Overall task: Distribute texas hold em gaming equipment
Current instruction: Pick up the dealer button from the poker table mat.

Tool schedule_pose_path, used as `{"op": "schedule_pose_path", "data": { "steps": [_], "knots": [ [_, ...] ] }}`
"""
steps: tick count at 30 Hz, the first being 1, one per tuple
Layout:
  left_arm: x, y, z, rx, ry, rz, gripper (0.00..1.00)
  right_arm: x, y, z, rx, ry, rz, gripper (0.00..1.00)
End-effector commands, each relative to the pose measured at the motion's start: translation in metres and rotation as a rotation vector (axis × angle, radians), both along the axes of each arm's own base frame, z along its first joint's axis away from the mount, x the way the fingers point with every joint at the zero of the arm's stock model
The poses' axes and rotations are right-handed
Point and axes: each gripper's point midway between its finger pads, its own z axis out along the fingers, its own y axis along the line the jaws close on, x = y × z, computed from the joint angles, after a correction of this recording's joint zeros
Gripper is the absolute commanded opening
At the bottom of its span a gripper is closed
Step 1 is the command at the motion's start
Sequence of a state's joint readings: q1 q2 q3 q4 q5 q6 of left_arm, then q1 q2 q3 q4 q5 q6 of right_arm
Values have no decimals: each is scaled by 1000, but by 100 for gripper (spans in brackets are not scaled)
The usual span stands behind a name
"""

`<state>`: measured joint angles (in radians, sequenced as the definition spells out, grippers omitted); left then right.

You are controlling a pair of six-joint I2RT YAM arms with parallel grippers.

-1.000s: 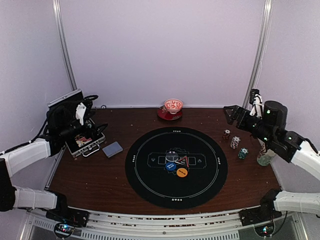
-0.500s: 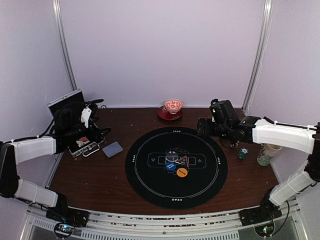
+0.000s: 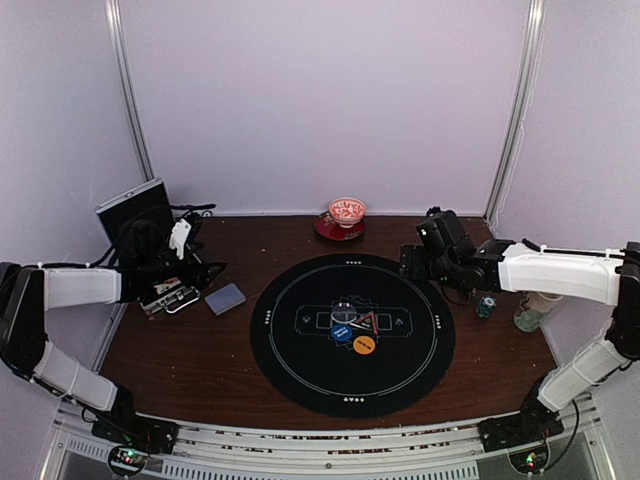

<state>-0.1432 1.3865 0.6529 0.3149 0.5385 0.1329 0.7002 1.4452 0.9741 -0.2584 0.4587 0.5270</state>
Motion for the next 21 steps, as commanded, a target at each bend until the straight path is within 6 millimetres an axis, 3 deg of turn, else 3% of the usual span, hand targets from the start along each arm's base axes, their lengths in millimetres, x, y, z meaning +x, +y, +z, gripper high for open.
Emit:
{"op": "schedule_pose_path", "data": {
  "steps": [1,11,21],
  "knots": [
    [4,-1,30,-20,-110,-1,98,-5,32,-12,85,51,151,100],
    [0,1,34,-10,-146,3,98,-31,106,-49,-39,161,410,100],
    [-1,1,34,-9,-157,-1,98,-39,150,-90,-111,223,470,100]
  ]
}}
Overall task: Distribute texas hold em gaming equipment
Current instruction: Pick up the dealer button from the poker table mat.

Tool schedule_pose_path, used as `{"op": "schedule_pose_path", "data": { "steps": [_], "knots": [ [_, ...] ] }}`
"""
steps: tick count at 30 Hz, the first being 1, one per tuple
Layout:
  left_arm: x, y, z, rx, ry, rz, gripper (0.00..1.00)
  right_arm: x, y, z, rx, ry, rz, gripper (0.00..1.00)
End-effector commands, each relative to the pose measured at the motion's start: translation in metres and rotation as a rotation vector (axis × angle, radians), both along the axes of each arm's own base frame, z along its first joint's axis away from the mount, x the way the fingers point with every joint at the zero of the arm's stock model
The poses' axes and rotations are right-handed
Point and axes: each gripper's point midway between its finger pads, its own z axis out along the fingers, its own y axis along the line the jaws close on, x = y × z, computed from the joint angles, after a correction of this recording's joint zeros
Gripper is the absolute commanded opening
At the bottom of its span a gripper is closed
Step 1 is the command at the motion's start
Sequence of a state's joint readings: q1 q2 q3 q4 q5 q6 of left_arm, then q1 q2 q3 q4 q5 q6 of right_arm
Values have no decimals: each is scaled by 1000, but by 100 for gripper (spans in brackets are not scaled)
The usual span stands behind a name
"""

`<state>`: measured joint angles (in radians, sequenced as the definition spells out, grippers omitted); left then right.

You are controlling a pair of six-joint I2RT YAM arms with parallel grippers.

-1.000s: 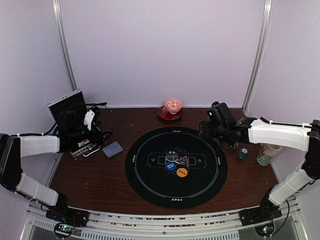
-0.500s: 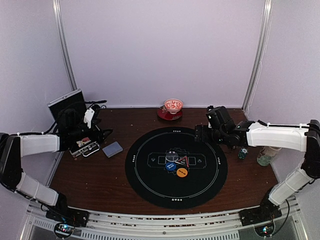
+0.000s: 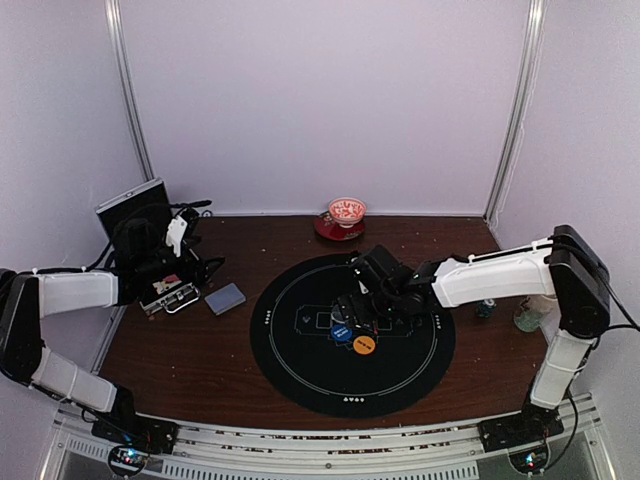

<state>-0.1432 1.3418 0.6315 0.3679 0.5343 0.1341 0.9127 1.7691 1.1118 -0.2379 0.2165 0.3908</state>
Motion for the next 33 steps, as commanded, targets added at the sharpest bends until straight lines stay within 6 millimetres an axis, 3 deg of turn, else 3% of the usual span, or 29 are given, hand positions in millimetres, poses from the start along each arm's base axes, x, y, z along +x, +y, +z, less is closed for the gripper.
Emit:
{"op": "schedule_pose_path", "data": {
  "steps": [1,13,20,33],
  "knots": [
    [1,0,16,0,-83,-4,98,5,14,-5,-7,1,6,100],
    [3,0,12,6,-78,-2,98,10,36,-31,-12,39,42,99],
    [4,0,11,8,-75,1,98,12,39,-42,-32,53,41,96],
    [4,0,11,11,-76,2,98,6,48,-62,-60,98,82,79]
  ]
}}
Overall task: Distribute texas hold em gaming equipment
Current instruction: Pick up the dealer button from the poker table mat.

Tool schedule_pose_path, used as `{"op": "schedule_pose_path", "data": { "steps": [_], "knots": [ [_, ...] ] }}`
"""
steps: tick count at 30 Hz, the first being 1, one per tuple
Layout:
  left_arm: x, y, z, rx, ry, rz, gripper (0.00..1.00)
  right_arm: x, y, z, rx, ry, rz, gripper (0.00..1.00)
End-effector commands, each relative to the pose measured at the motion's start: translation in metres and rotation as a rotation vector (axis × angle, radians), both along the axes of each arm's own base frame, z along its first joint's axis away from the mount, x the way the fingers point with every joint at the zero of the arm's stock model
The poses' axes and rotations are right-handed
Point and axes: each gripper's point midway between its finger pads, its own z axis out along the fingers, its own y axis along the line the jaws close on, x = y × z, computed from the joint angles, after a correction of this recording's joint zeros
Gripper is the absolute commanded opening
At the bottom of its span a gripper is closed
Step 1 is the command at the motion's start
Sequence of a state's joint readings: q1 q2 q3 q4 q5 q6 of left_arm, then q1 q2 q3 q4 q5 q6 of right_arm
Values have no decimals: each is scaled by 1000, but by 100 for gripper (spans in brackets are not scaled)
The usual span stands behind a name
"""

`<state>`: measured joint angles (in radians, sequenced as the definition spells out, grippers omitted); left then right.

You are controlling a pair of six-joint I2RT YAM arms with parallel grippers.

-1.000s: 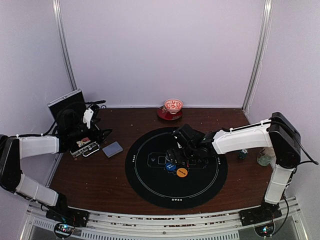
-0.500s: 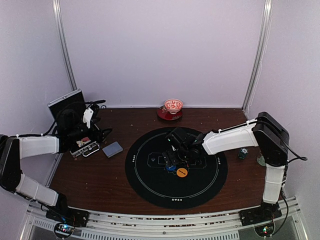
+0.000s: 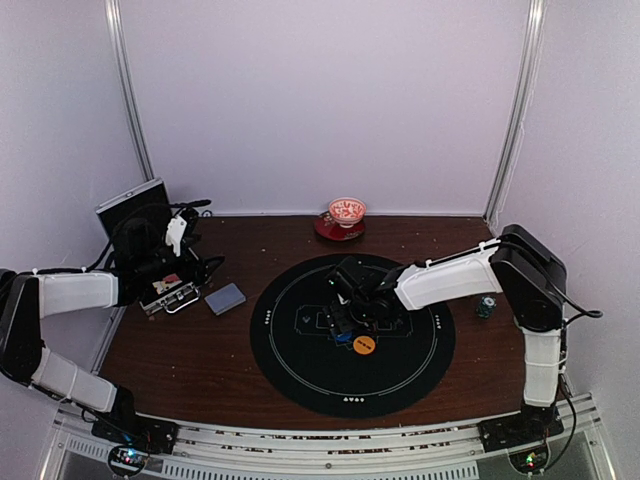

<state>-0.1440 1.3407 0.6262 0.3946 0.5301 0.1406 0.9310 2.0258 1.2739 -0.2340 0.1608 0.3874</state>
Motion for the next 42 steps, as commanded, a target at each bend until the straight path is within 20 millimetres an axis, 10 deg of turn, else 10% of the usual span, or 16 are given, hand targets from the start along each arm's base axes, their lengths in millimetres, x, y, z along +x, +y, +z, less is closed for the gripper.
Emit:
{"op": "schedule_pose_path", "data": {
  "steps": [1,27,42],
  "knots": [
    [3,0,7,8,-49,2,98,-3,7,-5,-13,11,28,77],
    [5,1,6,11,-45,7,98,-5,21,22,37,-86,73,51],
    [7,6,10,12,-64,45,98,-12,118,47,156,-100,234,49]
  ]
}}
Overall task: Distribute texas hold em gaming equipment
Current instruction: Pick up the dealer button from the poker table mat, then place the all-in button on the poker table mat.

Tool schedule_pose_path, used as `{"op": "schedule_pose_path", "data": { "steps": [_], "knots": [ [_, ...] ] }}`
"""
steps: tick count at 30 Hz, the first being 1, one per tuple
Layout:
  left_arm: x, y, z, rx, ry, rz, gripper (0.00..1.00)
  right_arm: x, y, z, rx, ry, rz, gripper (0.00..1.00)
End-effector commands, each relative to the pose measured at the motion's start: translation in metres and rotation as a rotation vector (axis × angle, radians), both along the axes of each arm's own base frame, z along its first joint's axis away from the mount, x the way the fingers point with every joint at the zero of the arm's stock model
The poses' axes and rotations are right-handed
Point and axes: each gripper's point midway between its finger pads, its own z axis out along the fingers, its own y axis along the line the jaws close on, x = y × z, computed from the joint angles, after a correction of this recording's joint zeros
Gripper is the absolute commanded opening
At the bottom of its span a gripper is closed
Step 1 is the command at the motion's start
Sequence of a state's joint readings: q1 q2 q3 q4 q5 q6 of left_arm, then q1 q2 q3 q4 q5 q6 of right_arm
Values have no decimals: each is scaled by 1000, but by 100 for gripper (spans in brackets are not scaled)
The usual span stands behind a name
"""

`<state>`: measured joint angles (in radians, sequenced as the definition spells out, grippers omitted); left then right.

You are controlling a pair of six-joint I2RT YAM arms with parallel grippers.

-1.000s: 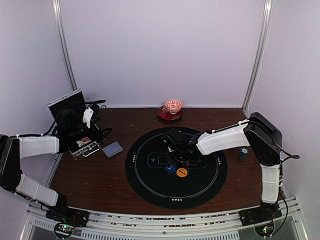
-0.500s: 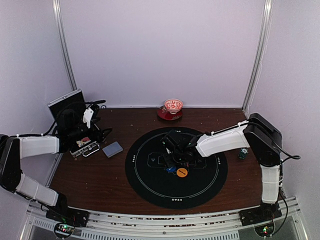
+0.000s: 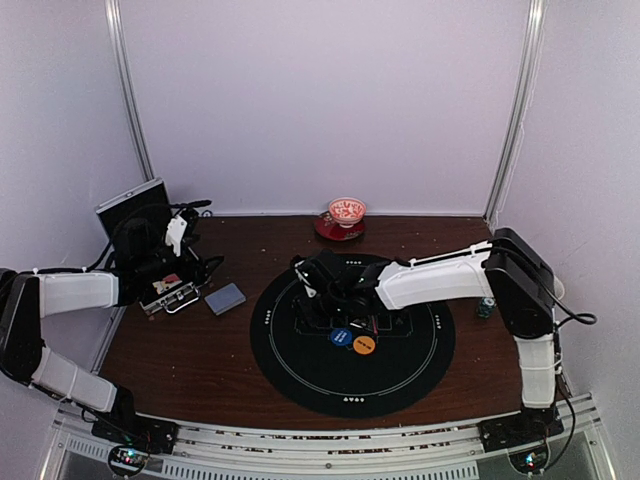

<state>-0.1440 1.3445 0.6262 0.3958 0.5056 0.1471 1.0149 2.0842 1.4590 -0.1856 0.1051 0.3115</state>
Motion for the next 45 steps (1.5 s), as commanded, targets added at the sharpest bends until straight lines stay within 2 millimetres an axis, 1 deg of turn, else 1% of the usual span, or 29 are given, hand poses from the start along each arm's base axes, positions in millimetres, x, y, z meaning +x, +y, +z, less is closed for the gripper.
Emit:
{"op": "schedule_pose_path", "data": {
  "steps": [1,7,8,10,13,16,22,24,27,28,29,30,32,35,38,41,42,45],
  "knots": [
    [4,4,12,1,-63,29,98,-4,41,0,28,-11,63,49],
    [7,10,15,3,-81,71,98,-1,74,-15,36,3,90,48],
    [7,10,14,4,-82,73,98,-1,77,-22,28,14,95,48],
    [7,11,15,4,-85,80,98,-2,84,-26,27,19,101,48],
    [8,12,15,6,-87,84,98,-2,87,-31,17,23,102,48],
    [8,12,15,7,-89,84,98,-1,86,-37,0,24,90,49],
    [9,13,14,10,-88,88,98,1,82,-46,-29,23,71,55],
    [10,13,13,12,-87,89,98,2,81,-46,-33,23,69,59],
    [10,13,13,12,-85,90,98,2,80,-43,-43,19,69,72],
    [10,13,13,12,-85,92,98,2,79,-40,-46,18,70,78],
    [10,13,13,12,-85,91,98,1,78,-36,-50,17,73,82],
    [10,13,12,13,-85,91,98,2,77,-27,-47,8,74,86],
    [11,13,12,14,-83,91,98,1,70,-13,-43,-11,71,91],
    [11,13,11,15,-80,92,98,-4,58,8,-45,-32,72,94],
    [11,13,11,15,-80,92,98,-10,43,23,-51,-50,75,95],
    [12,14,10,17,-78,94,98,-13,29,27,-63,-64,65,92],
    [12,13,11,17,-77,94,98,-13,25,26,-73,-70,54,91],
    [13,13,11,17,-78,96,98,-7,13,13,-127,-89,6,89]
  ]
}}
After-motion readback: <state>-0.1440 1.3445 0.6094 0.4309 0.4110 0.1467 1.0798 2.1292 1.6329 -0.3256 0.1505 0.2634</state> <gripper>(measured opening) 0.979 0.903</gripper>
